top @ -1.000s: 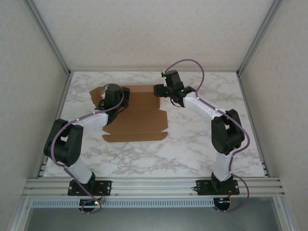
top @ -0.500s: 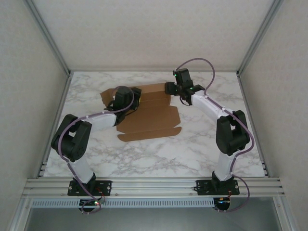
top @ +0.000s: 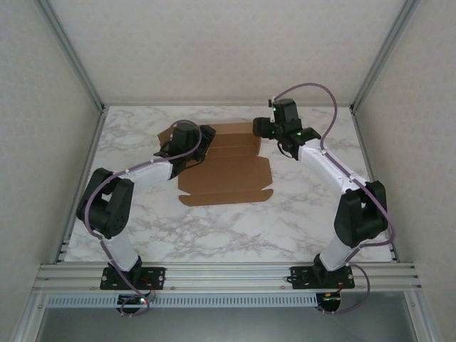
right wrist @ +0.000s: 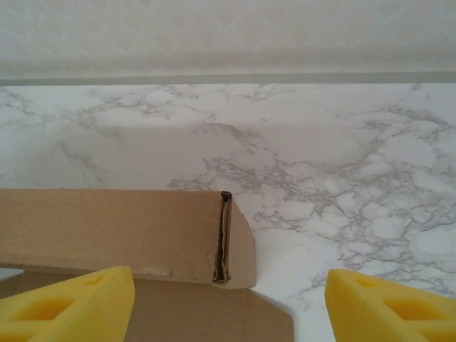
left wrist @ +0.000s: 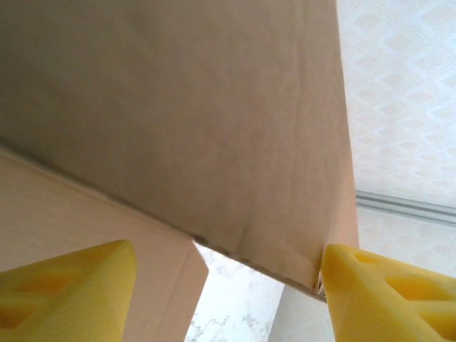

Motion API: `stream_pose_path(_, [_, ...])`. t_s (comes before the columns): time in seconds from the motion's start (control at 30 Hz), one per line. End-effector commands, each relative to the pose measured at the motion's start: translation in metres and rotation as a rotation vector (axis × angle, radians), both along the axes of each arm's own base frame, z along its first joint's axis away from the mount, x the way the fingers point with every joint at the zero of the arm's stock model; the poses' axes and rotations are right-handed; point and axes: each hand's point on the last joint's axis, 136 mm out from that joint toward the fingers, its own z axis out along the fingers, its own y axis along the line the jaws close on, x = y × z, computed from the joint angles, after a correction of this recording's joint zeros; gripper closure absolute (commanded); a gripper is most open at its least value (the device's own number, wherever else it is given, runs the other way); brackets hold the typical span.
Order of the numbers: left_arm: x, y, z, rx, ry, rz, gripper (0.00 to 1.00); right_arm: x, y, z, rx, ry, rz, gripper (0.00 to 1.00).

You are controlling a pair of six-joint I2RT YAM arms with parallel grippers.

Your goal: Fold the paper box

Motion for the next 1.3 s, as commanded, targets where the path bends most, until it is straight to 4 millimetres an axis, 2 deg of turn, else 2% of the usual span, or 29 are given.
stream_pose_path(0.0, [-0.018,0.007,0.006,0.099,-0.004,-0.090,0.30,-0.010,0.001,0.007,0.023,-0.017,0.028,0.30])
stream_pose_path(0.1, [-0.033,0.019,0.016,0.184,-0.035,-0.126,0.31,-0.018,0.003,0.013,0.063,-0.030,0.047,0.31])
stream_pose_path(0.2, [-0.052,0.032,0.039,0.278,-0.122,-0.158,0.32,-0.025,0.003,0.019,0.100,-0.035,0.047,0.33])
stream_pose_path(0.33, [-0.075,0.063,0.067,0.454,-0.187,-0.156,0.35,-0.031,0.010,0.022,0.131,-0.032,0.082,0.37])
stream_pose_path(0.43, [-0.082,0.086,0.089,0.505,-0.256,-0.120,0.34,-0.030,0.011,0.024,0.152,-0.077,0.085,0.40])
stream_pose_path(0.53, [-0.073,0.106,0.099,0.523,-0.260,-0.089,0.33,-0.026,0.006,0.018,0.148,-0.055,0.046,0.40])
stream_pose_path(0.6, [-0.056,0.113,0.096,0.525,-0.237,-0.105,0.33,-0.020,0.005,0.010,0.136,-0.006,0.026,0.40])
stream_pose_path(0.73, [-0.020,0.114,0.081,0.533,-0.192,-0.180,0.34,-0.007,-0.001,-0.006,0.116,0.080,-0.018,0.37])
stream_pose_path(0.87, [0.004,0.107,0.069,0.504,-0.186,-0.237,0.36,0.002,-0.009,-0.020,0.105,0.130,-0.043,0.36])
stream_pose_path(1.0, [0.018,0.095,0.060,0.450,-0.185,-0.284,0.38,0.010,-0.013,-0.030,0.116,0.169,-0.042,0.36])
stream_pose_path(1.27, [0.029,0.090,0.050,0.414,-0.181,-0.285,0.40,0.025,-0.014,-0.044,0.113,0.221,-0.041,0.36])
